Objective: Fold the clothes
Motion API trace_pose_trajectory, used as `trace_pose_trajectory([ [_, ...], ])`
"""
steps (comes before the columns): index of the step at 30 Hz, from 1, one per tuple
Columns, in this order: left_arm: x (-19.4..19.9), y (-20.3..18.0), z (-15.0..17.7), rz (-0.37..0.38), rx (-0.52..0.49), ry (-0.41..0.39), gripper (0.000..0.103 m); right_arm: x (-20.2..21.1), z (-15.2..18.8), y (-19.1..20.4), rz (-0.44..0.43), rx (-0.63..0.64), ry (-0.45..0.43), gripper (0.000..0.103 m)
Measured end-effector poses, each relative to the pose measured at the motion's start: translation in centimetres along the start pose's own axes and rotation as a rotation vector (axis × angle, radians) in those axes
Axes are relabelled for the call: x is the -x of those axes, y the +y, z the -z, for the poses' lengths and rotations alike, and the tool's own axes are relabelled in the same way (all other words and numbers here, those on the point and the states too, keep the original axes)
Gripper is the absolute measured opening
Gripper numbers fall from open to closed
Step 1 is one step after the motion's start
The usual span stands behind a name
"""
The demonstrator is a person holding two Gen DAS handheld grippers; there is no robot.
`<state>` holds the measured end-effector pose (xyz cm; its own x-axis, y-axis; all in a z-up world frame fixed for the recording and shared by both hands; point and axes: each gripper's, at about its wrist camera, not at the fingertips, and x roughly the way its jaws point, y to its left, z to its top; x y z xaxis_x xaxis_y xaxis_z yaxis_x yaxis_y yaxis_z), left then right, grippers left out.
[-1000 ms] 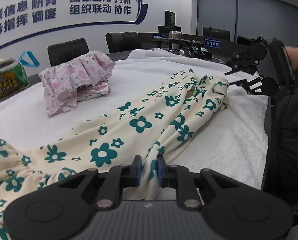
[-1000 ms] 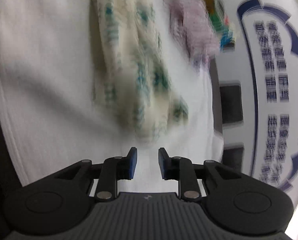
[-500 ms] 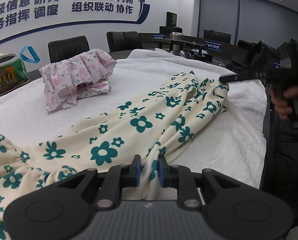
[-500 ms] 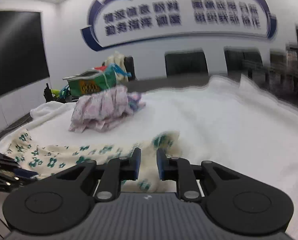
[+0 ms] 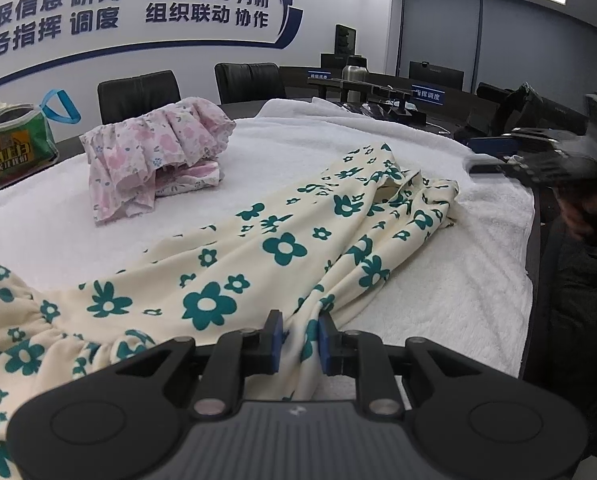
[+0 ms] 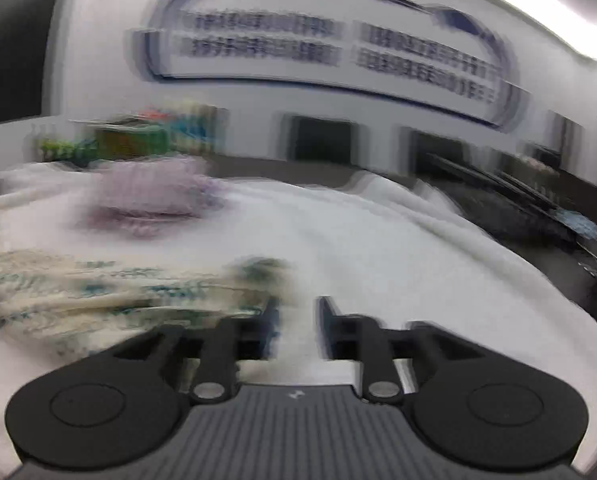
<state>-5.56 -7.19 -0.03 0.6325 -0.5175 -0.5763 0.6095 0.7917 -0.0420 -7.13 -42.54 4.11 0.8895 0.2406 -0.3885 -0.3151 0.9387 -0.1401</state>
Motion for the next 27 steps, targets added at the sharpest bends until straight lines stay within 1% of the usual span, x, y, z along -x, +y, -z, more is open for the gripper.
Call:
trace_pose_trajectory([
  [1,0.0,0.2,-0.1,0.005,0.010,-0.003,0.009,0.9,0.2,1.6,-0.048,0.109,-0.004,0.072],
  [3,0.1,1.1,-0.3,0.038,0.065,-0.004,0.006,1.3,1.3,4.9,-0.075,0.334,0.018,0.072],
  [4,0.2,1.6,-0.4,0.052,0.091,-0.007,0.006,0.7,1.8,5.8,-0.077,0.404,0.043,0.070],
  [5,0.4,2.0,-0.6,0.064,0.113,-0.011,0.005,-0.2,2.2,5.9,-0.068,0.436,0.063,0.062],
  [6,0.6,2.4,-0.8,0.076,0.136,-0.016,0.005,-1.1,2.5,6.0,-0.059,0.469,0.083,0.060],
  [7,0.8,2.6,-1.0,0.079,0.145,-0.024,0.005,-2.0,2.7,6.1,-0.048,0.491,0.102,0.050],
  [8,1.0,2.8,-1.2,0.078,0.148,-0.033,0.005,-2.9,2.5,5.9,-0.030,0.487,0.116,0.033],
  [9,1.0,2.8,-1.2,0.076,0.145,-0.035,0.005,-3.7,2.0,5.7,-0.020,0.488,0.125,0.023],
  [10,1.0,2.8,-1.2,0.075,0.140,-0.034,0.005,-4.0,1.5,5.6,-0.023,0.517,0.135,0.015],
  [11,0.9,2.8,-1.1,0.075,0.140,-0.031,0.005,-4.3,1.3,5.7,-0.009,0.577,0.143,0.015],
  [13,0.8,2.9,-0.8,0.076,0.144,-0.019,0.004,-4.3,1.9,6.4,0.106,0.847,0.143,0.014],
  [15,0.8,3.3,-0.5,0.087,0.173,-0.025,0.004,-4.4,2.4,6.9,0.231,1.102,0.145,0.002],
  [16,0.9,3.3,-0.4,0.093,0.177,-0.028,0.004,-4.7,2.7,6.4,0.317,1.189,0.154,0.000],
  [17,0.9,3.3,-0.4,0.092,0.174,-0.029,0.004,-4.8,2.7,5.8,0.384,1.237,0.165,0.000],
  [18,0.9,3.2,-0.5,0.087,0.170,-0.030,0.005,-4.3,1.8,5.3,0.380,1.163,0.178,0.001],
  [19,0.9,3.0,-0.5,0.082,0.165,-0.029,0.005,-3.5,0.6,4.9,0.323,1.024,0.176,0.002],
  [20,0.9,2.9,-0.5,0.077,0.163,-0.028,0.005,-2.5,-0.4,5.1,0.240,0.905,0.163,0.007],
  [21,0.9,2.8,-0.5,0.074,0.161,-0.028,0.005,-1.5,-1.1,5.6,0.130,0.811,0.159,0.015],
  [22,0.9,2.8,-0.5,0.074,0.160,-0.029,0.005,-0.8,-1.3,6.3,0.022,0.763,0.162,0.046],
  [23,0.9,2.8,-0.5,0.074,0.161,-0.030,0.005,-0.1,-1.3,7.0,-0.063,0.734,0.148,0.072],
  [24,0.9,2.9,-0.5,0.075,0.163,-0.031,0.005,0.3,-1.1,7.8,-0.114,0.710,0.120,0.075],
  [25,0.9,3.0,-0.5,0.076,0.167,-0.031,0.005,-0.2,-0.7,8.5,-0.110,0.707,0.107,0.075],
  [27,0.7,3.0,-0.4,0.077,0.166,-0.028,0.005,-2.8,0.8,9.2,-0.017,0.771,0.131,0.073],
])
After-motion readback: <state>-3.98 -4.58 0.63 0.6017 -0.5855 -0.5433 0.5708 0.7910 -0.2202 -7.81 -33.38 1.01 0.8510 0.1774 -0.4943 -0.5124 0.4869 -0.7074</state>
